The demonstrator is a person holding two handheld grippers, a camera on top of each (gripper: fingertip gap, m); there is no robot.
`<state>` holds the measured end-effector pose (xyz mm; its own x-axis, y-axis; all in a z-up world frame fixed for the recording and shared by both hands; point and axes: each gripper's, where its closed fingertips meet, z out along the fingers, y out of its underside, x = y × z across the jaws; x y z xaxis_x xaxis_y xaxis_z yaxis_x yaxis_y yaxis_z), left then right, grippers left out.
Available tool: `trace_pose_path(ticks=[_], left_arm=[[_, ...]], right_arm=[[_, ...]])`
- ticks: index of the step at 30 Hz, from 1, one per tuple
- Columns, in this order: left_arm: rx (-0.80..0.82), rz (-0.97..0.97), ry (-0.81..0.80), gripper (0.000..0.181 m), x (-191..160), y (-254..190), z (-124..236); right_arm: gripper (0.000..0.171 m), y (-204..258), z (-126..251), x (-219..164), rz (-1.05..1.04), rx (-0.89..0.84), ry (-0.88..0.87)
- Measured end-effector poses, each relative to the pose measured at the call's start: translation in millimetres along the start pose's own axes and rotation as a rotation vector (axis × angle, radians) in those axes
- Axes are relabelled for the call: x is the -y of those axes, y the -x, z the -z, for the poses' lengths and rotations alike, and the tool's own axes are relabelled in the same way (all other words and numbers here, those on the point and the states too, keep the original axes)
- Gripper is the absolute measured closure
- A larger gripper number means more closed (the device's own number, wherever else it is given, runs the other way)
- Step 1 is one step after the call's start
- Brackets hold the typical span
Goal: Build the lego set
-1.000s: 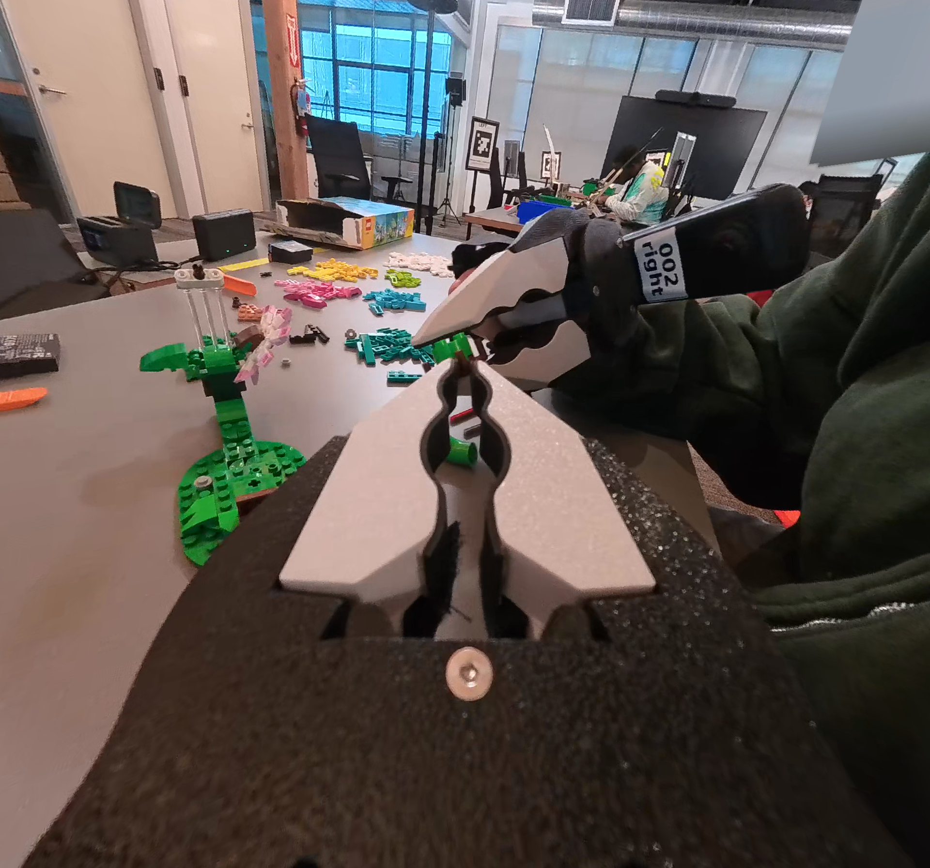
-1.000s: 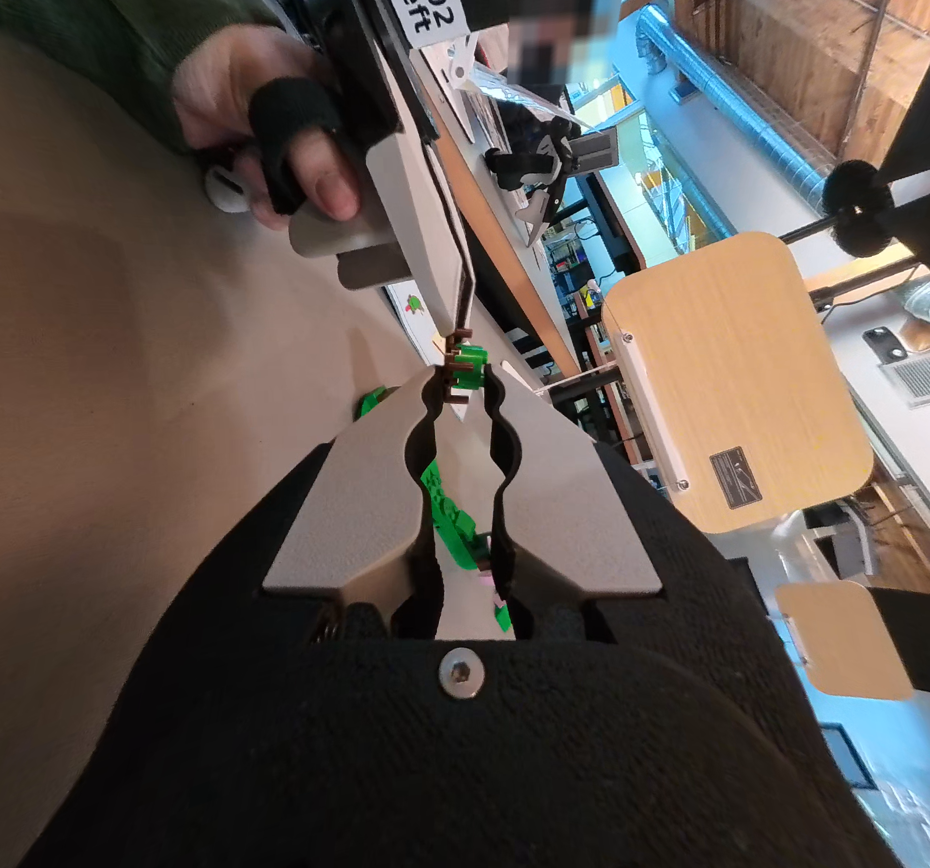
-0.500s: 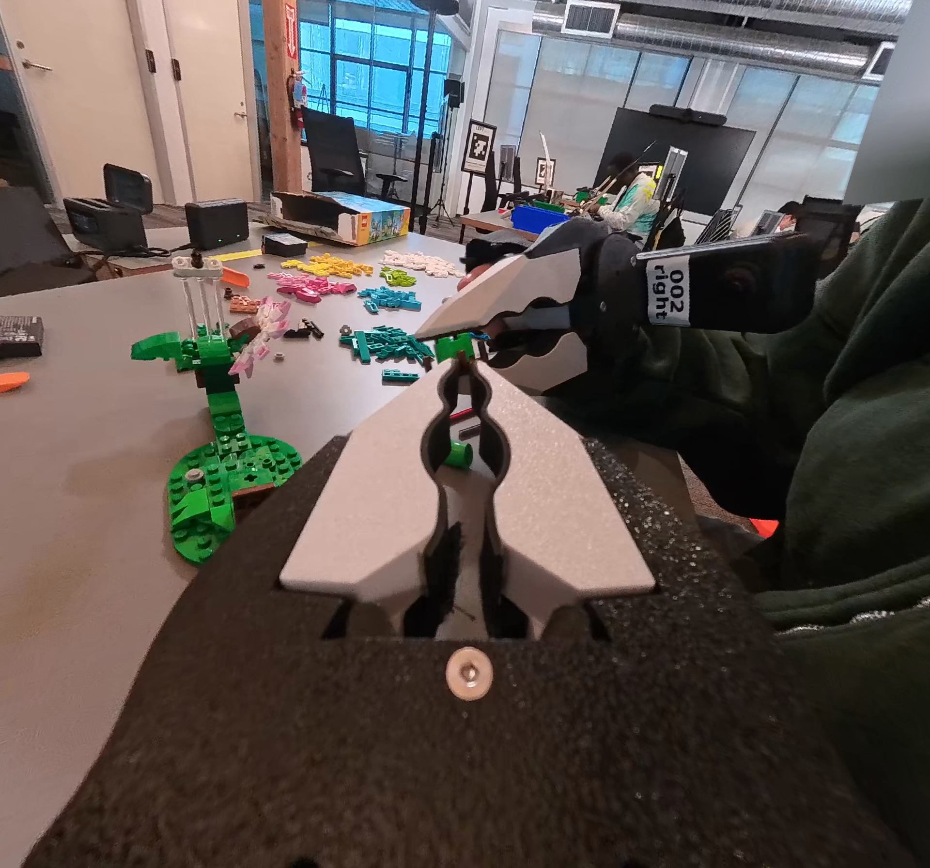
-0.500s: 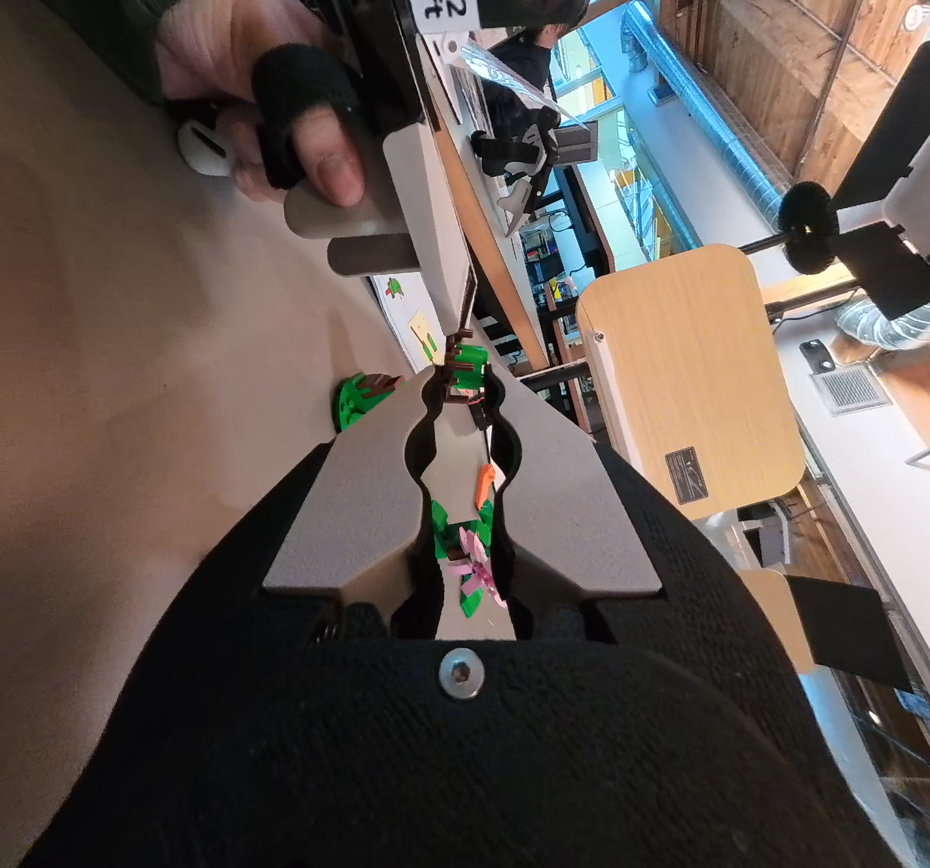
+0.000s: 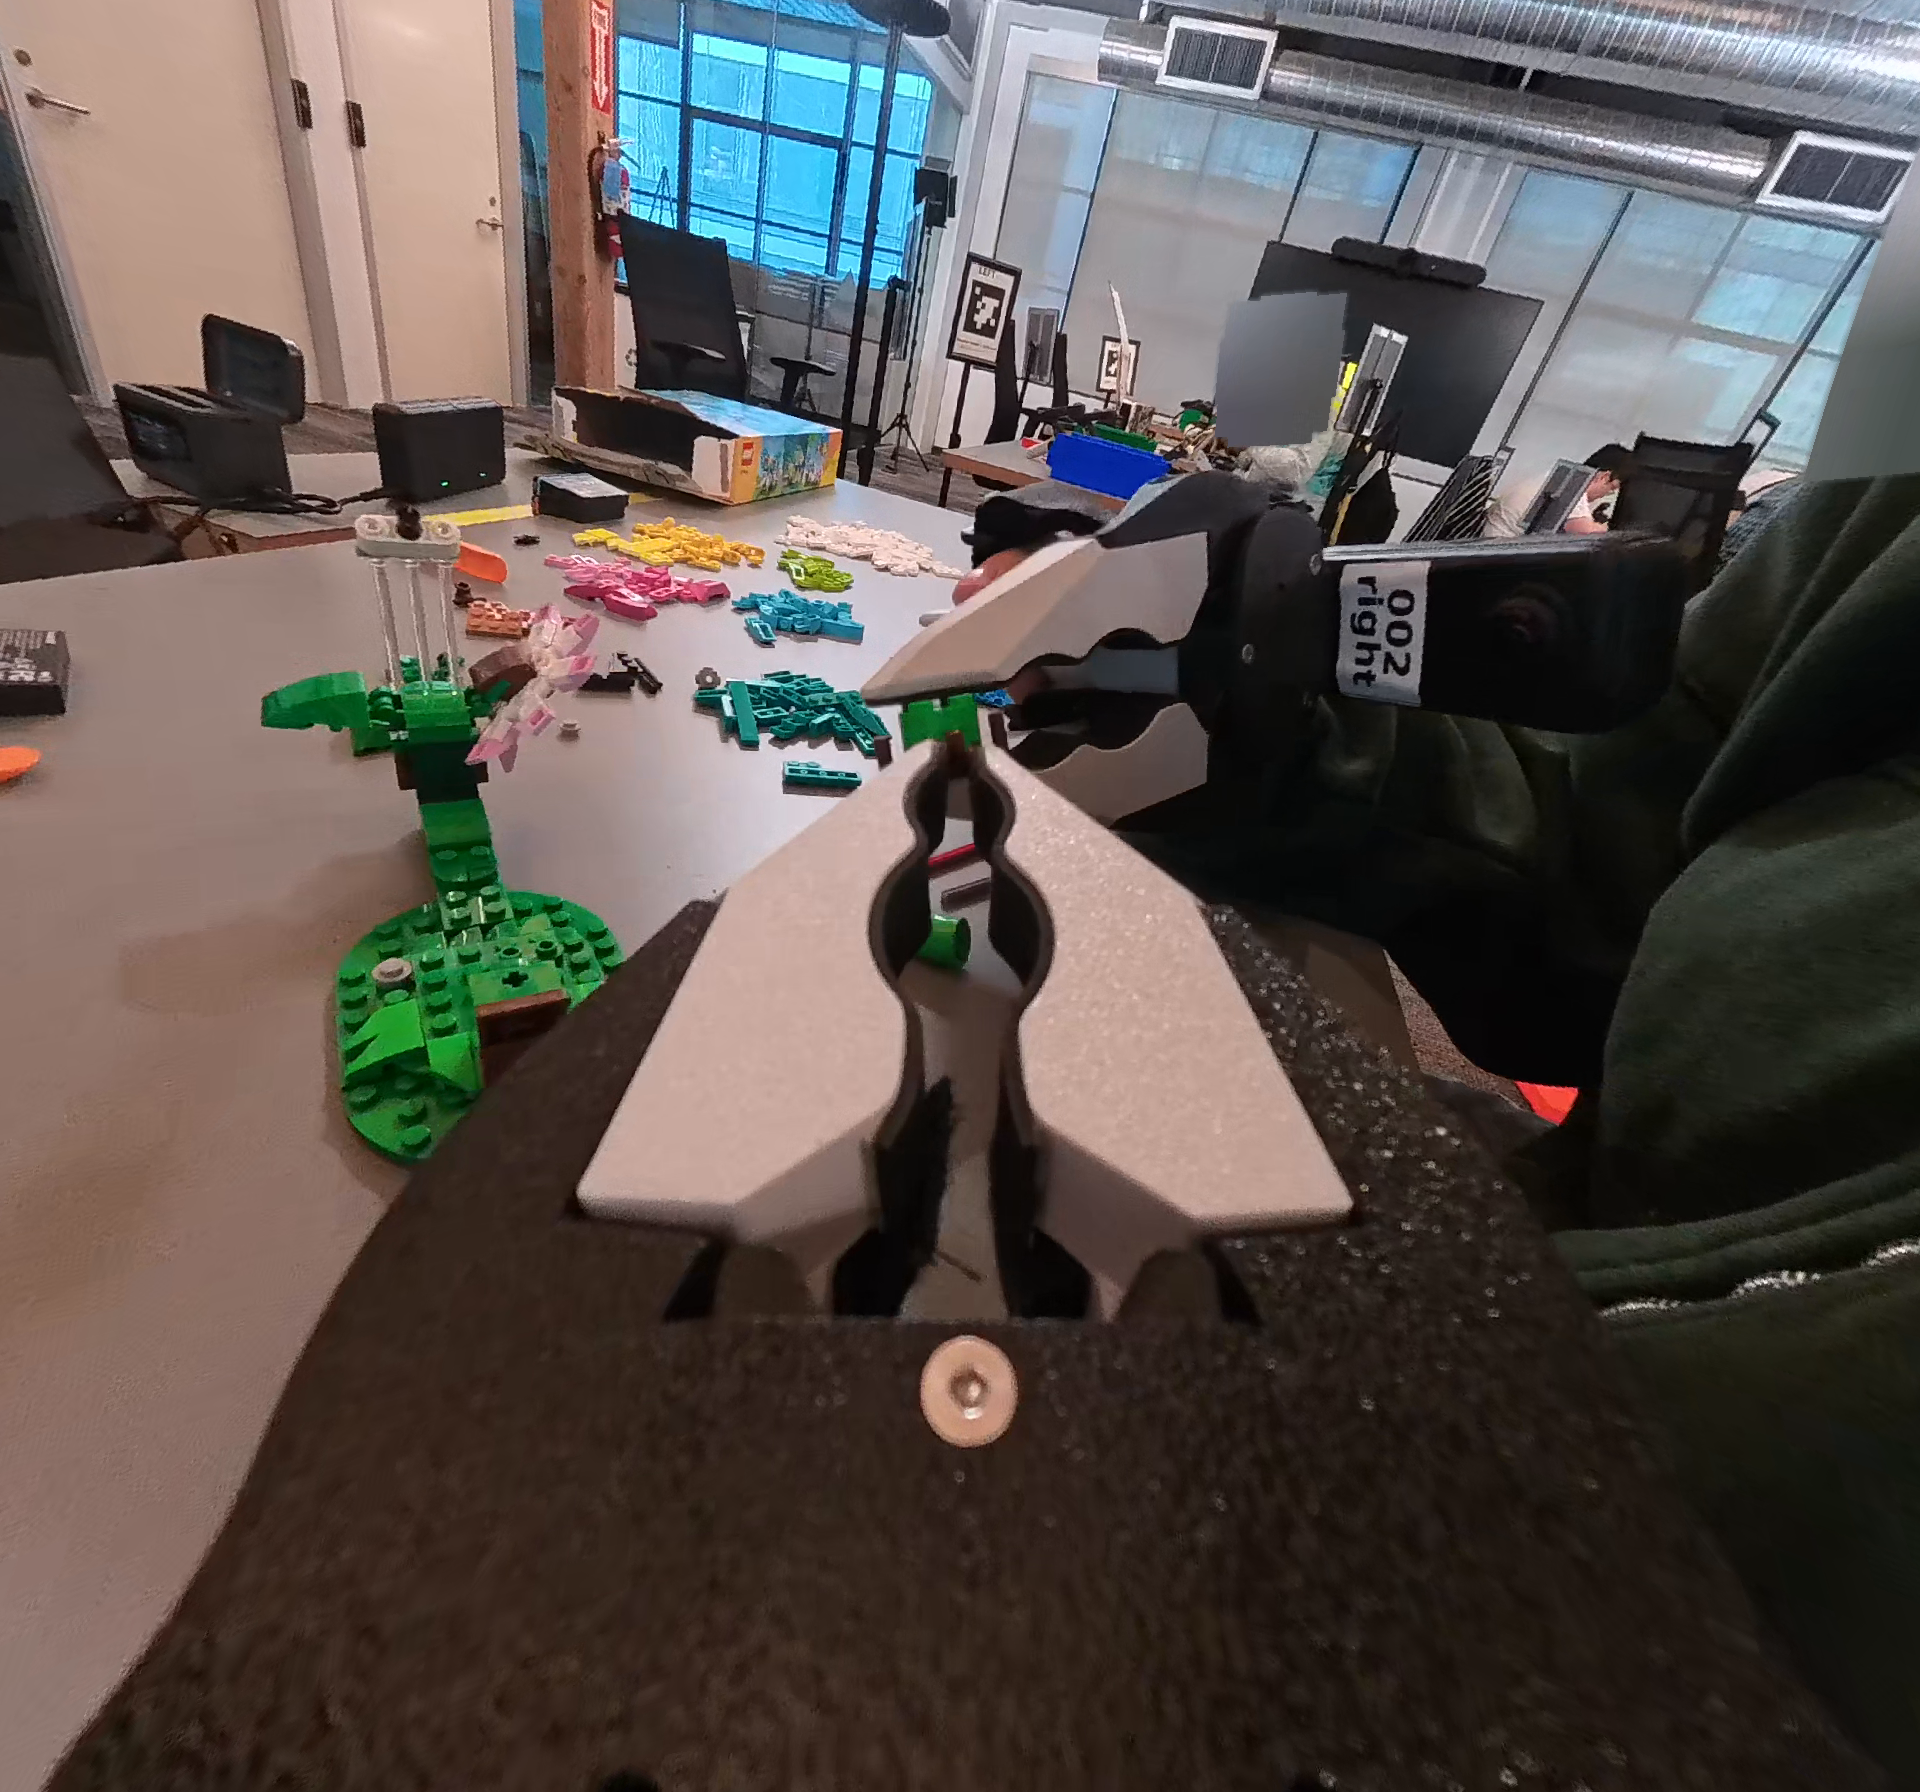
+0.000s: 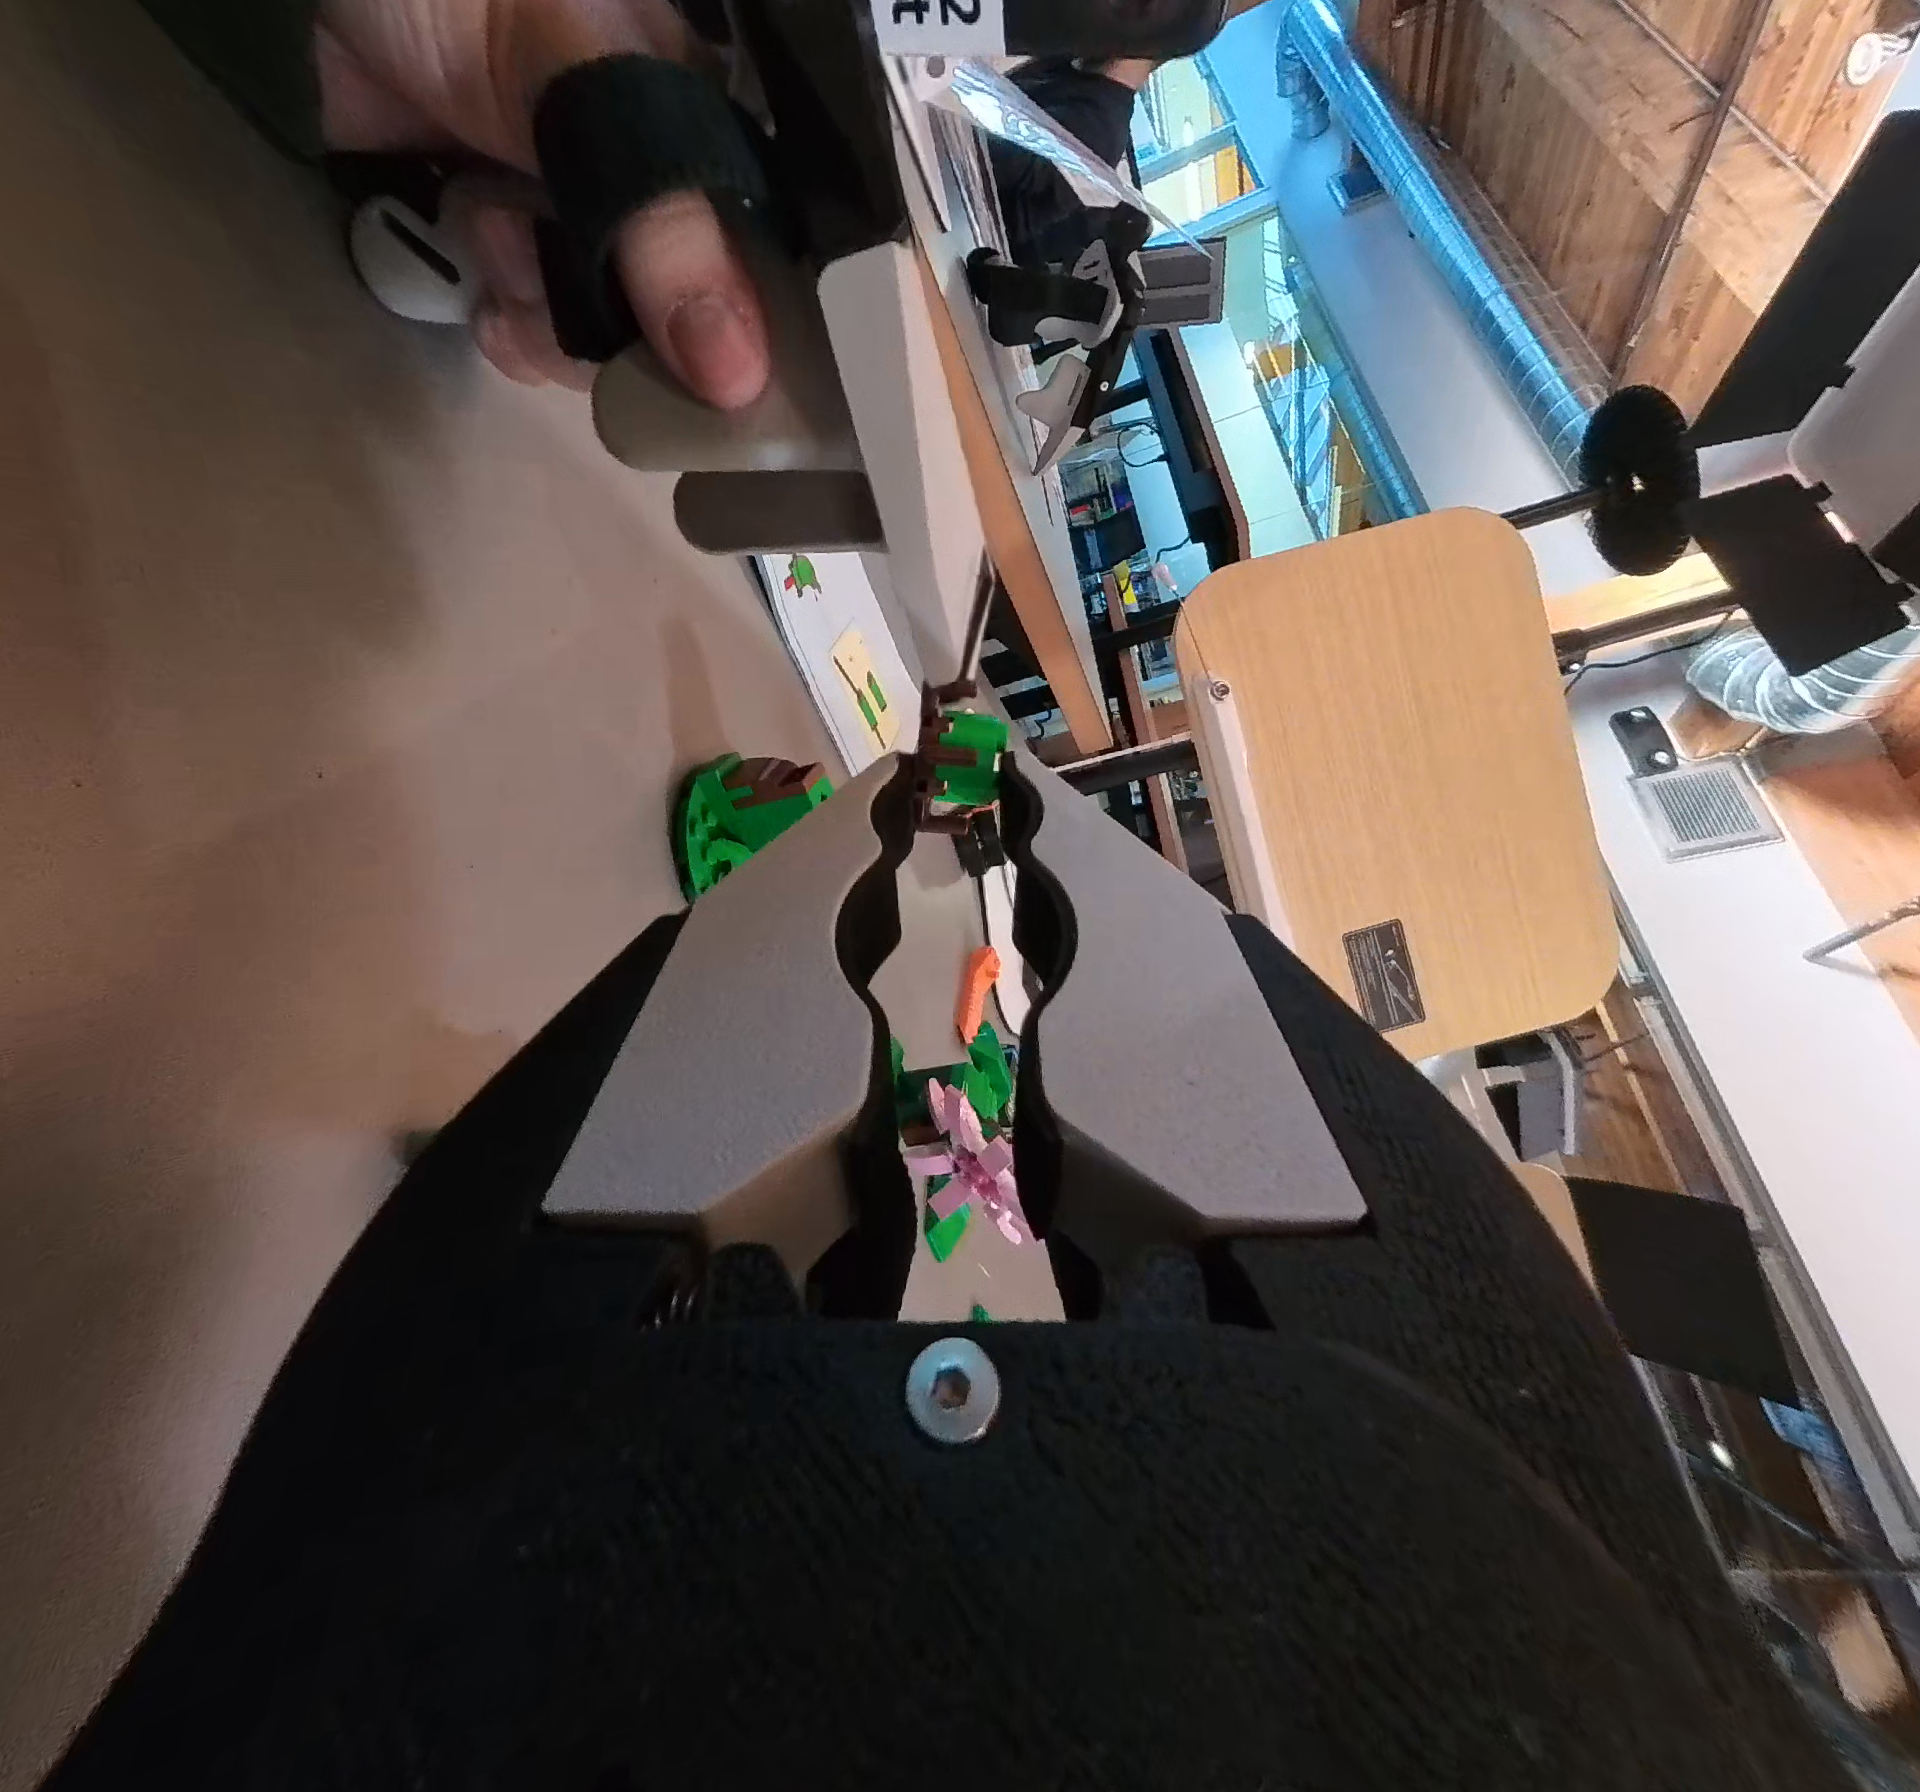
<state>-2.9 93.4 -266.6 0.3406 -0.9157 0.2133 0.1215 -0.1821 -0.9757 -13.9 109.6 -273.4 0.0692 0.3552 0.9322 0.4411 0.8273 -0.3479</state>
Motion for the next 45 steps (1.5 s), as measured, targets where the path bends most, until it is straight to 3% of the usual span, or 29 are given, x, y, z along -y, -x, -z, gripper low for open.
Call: trace_pose_path(ticks=[35,40,45], left_arm=[[0.006,0.012,0.012,0.181,-2.0,1.0,-0.9],[0.003,0.033,0.005,0.181,-1.3,1.5,0.1],[-0.014,0.12,-0.014,0.181,0.4,5.1,2.3]], right_arm=[[0.157,5.7,-1.4,-1.0,0.026,0.01,0.016],[0.146,6.8,-1.9,1.0,0.007,0.014,-0.002],[0.147,4.4,0.1,5.1,0.017,-0.001,-0.025]])
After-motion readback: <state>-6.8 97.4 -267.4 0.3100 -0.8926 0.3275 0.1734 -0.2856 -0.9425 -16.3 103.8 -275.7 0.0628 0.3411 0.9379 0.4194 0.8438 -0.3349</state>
